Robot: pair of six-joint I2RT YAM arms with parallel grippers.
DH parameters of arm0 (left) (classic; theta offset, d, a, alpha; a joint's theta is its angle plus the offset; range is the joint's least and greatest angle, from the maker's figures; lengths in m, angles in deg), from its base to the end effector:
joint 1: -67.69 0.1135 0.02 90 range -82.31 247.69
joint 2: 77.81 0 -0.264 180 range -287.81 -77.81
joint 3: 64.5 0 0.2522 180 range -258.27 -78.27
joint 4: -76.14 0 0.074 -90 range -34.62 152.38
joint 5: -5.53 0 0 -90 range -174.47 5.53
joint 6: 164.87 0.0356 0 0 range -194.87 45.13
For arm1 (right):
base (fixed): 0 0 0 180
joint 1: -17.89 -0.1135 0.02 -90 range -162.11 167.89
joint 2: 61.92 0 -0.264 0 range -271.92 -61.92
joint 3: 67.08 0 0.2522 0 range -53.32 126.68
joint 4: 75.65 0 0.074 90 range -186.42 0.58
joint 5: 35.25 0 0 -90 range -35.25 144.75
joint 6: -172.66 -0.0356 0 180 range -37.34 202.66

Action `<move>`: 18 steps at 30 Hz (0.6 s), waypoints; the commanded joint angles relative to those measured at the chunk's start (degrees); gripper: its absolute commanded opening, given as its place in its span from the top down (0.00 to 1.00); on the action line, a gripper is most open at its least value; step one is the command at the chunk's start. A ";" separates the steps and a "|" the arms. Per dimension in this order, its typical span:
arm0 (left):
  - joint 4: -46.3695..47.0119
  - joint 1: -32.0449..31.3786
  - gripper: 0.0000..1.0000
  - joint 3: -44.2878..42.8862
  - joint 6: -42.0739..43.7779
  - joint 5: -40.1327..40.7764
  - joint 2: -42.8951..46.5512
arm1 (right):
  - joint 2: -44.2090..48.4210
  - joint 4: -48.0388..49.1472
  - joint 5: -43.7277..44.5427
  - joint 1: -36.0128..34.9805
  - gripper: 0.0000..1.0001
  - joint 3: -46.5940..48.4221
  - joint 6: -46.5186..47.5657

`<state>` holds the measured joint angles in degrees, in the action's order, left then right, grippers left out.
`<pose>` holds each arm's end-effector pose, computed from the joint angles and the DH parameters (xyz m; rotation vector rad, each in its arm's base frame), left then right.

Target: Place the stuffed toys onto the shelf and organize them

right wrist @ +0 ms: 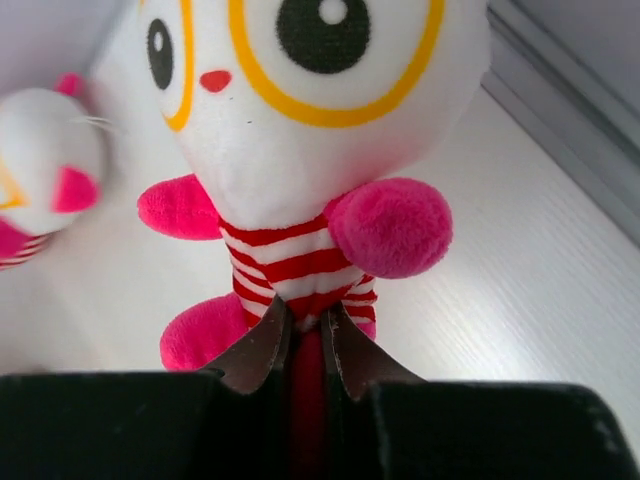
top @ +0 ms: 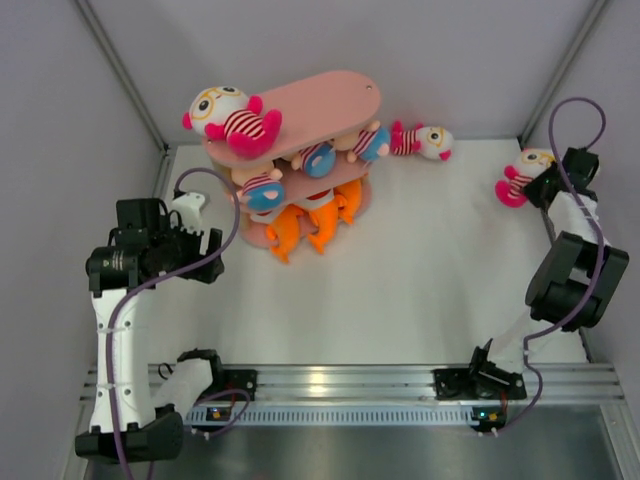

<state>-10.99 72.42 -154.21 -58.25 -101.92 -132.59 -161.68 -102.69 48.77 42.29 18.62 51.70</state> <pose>0.1411 0.0010 0.3883 0.3791 2.4062 -0.2126 0.3584 -0.1585 0.2405 1.0153 2.0525 0.1789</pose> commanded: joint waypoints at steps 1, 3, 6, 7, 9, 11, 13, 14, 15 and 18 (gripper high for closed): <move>1.47 0.10 0.16 1.14 0.51 0.31 2.66 | 9.32 -2.77 -6.83 -2.77 1.00 12.93 7.48; 1.56 0.10 0.16 2.28 0.86 1.37 3.72 | 9.33 -8.23 -9.83 -5.84 1.00 24.57 12.14; 1.64 0.10 0.16 2.64 1.57 1.11 3.90 | 6.52 -19.13 -15.98 -12.67 1.00 42.66 18.55; 1.56 0.10 0.16 2.55 1.57 0.32 3.90 | 5.64 -21.59 -17.47 -15.06 1.00 47.02 19.87; 1.64 0.01 0.16 3.16 3.50 -1.52 3.63 | 3.53 -23.73 -19.06 -21.81 1.00 56.23 19.46; 1.64 -0.69 0.15 4.30 4.20 -2.50 2.59 | 2.91 -18.93 -21.00 -26.31 1.00 59.09 13.43; 1.56 -1.83 0.07 4.92 4.03 -2.85 1.18 | 3.43 -13.64 -19.18 -31.33 1.00 59.11 8.83; 1.56 -1.92 0.04 5.10 4.21 -3.11 0.04 | 3.26 -10.92 -17.51 -32.91 1.00 59.02 6.29; 1.56 -1.83 0.03 4.84 4.12 -3.11 -0.49 | 2.74 -7.85 -16.01 -36.67 1.00 60.15 5.57; 1.64 -1.83 0.02 3.53 3.42 -3.64 -0.94 | -3.13 -5.36 -14.94 -42.75 1.00 67.58 1.97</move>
<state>-10.83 70.80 -149.62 -55.25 -103.78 -133.38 -158.93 -112.86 31.70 3.82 81.20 59.68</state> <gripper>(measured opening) 0.981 0.094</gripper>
